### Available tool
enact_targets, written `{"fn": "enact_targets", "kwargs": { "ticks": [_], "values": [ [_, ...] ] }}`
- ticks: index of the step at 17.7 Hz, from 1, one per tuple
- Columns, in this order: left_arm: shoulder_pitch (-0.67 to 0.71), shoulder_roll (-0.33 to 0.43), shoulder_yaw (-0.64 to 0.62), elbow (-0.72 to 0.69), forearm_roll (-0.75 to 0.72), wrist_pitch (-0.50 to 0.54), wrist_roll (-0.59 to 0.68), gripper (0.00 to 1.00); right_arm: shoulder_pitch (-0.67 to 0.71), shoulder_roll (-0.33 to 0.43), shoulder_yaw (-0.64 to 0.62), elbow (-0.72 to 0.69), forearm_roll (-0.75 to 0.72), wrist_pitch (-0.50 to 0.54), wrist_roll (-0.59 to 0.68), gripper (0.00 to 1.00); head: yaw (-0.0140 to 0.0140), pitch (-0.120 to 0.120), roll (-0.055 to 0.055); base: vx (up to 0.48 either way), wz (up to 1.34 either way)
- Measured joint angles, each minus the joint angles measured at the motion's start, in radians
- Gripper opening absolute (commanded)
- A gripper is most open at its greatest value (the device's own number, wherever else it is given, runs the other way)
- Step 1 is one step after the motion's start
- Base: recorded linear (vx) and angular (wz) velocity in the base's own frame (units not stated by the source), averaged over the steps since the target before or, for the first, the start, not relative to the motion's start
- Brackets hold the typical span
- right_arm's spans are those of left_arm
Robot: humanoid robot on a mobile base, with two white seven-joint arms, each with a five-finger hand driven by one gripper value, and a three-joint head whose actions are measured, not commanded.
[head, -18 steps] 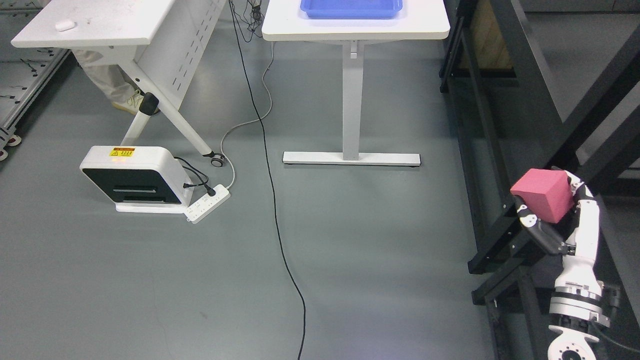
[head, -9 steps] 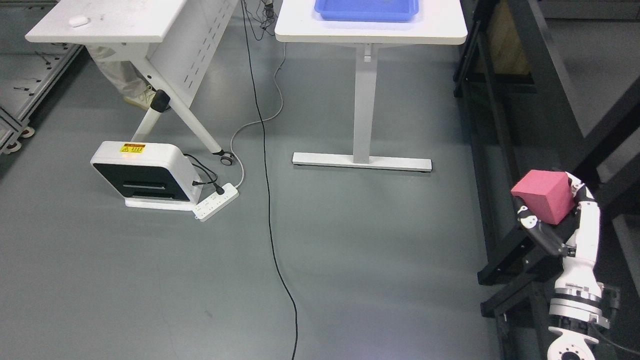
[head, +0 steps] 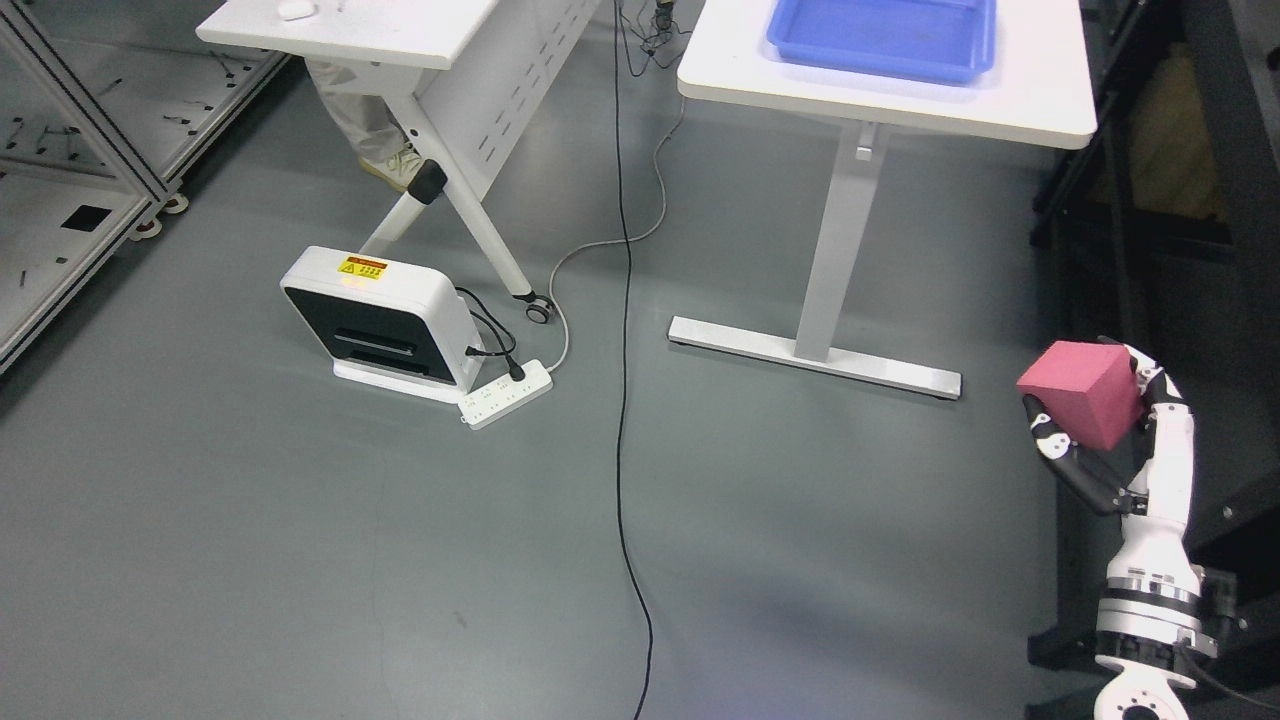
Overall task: Pick pink block from left shelf to tray
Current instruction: 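Carry the pink cube in the right hand toward the blue tray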
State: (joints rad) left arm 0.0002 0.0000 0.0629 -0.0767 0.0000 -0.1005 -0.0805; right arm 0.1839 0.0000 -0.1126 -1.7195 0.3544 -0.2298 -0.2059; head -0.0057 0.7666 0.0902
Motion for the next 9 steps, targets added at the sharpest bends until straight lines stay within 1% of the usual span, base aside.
{"fn": "enact_targets", "kwargs": {
  "ticks": [3,9],
  "values": [
    [0.000,0.000,0.000,0.000,0.000,0.000,0.000,1.00,0.002,0.000,0.000,0.000,0.000,-0.003,0.000,0.10,0.0000,0.000,0.000,0.275,0.29],
    [0.000,0.000,0.000,0.000,0.000,0.000,0.000,1.00,0.005,0.000,-0.001,0.000,-0.001,-0.006,0.000,0.10,0.0000,0.000,0.000,0.373,0.00]
  ]
}}
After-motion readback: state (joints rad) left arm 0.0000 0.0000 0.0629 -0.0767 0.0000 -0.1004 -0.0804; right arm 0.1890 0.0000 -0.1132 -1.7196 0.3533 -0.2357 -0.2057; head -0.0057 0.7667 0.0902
